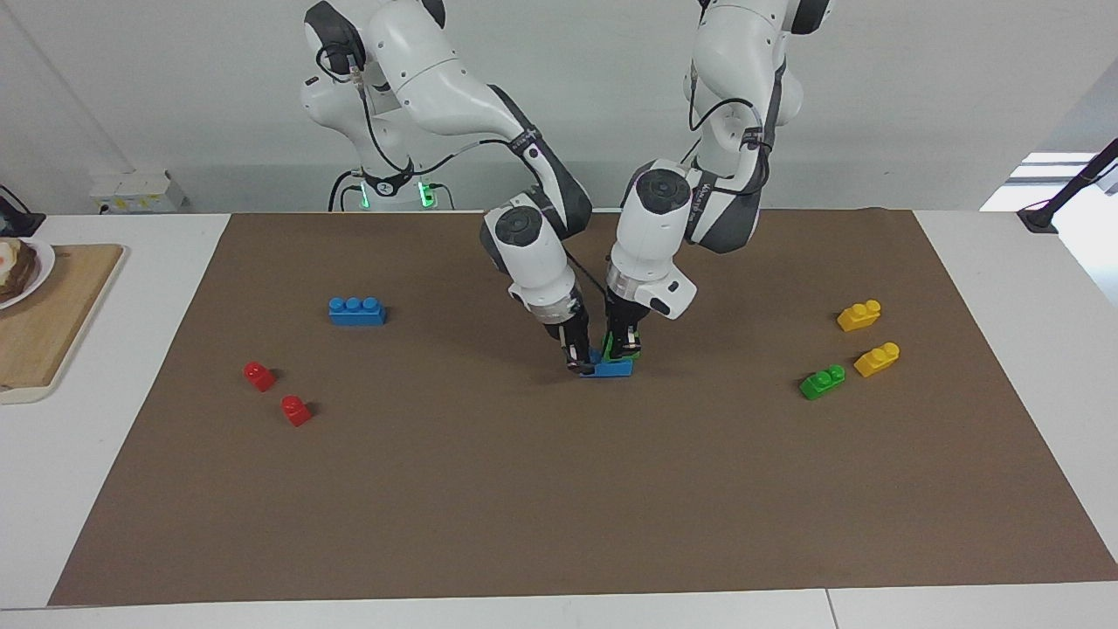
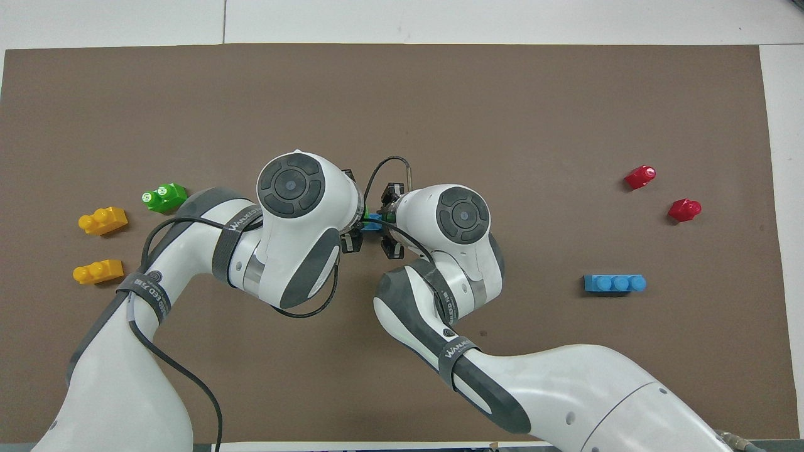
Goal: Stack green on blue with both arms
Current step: 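Press the green brick down onto the blue brick with the left gripper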
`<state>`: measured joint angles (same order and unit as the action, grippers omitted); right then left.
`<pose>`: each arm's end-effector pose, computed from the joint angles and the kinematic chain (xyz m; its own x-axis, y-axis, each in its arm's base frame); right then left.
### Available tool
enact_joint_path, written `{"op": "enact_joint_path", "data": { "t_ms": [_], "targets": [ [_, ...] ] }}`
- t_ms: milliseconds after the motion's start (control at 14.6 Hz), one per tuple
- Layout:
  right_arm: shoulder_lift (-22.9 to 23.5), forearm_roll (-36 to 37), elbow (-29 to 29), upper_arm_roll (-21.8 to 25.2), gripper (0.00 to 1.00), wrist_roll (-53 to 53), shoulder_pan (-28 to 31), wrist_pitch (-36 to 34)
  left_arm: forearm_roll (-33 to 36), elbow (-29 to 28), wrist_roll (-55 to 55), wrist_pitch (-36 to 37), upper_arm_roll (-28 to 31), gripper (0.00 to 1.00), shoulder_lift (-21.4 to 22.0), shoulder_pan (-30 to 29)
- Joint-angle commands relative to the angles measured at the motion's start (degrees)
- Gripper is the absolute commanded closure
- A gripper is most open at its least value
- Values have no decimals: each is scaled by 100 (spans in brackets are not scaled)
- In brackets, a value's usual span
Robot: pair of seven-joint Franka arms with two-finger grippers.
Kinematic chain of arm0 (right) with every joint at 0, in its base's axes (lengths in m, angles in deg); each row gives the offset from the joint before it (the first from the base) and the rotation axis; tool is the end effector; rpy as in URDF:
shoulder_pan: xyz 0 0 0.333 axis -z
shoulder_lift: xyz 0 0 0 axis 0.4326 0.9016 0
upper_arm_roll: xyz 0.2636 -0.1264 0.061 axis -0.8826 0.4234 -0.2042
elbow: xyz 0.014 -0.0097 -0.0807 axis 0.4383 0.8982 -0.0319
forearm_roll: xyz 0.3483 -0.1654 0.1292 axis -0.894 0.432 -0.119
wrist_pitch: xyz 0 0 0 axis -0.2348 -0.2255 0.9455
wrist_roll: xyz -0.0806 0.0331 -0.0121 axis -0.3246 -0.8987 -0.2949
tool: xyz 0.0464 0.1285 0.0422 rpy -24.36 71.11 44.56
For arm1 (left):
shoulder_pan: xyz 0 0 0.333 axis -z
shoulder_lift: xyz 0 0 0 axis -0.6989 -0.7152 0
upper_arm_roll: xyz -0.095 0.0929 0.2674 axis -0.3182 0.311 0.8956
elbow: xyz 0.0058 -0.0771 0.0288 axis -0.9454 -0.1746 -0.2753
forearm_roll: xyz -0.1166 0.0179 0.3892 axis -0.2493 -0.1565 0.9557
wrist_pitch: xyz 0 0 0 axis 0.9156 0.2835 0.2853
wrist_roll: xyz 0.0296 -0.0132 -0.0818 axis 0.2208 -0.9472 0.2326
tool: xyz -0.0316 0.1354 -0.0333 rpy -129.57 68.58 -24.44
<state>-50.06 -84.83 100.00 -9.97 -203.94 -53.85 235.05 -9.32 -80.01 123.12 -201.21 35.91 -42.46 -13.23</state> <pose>0.5541 0.4013 0.2343 0.0078 -0.9465 -0.3225 -0.9928 0.0313 -0.1157 0.5345 -0.3549 0.3127 -0.0193 0.9948 -0.1000 0.9979 0.0252 0.0588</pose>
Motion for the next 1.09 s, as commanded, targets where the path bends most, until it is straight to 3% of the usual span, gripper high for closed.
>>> {"op": "enact_joint_path", "data": {
  "t_ms": [0,1025],
  "targets": [
    [-12,99,201,2,100,-68,62,190,116,78,-149,-3,11,100,-110,26],
    [-12,99,210,2,100,-50,80,190,19,-555,-1047,-477,-6,100,-74,18]
  ]
}}
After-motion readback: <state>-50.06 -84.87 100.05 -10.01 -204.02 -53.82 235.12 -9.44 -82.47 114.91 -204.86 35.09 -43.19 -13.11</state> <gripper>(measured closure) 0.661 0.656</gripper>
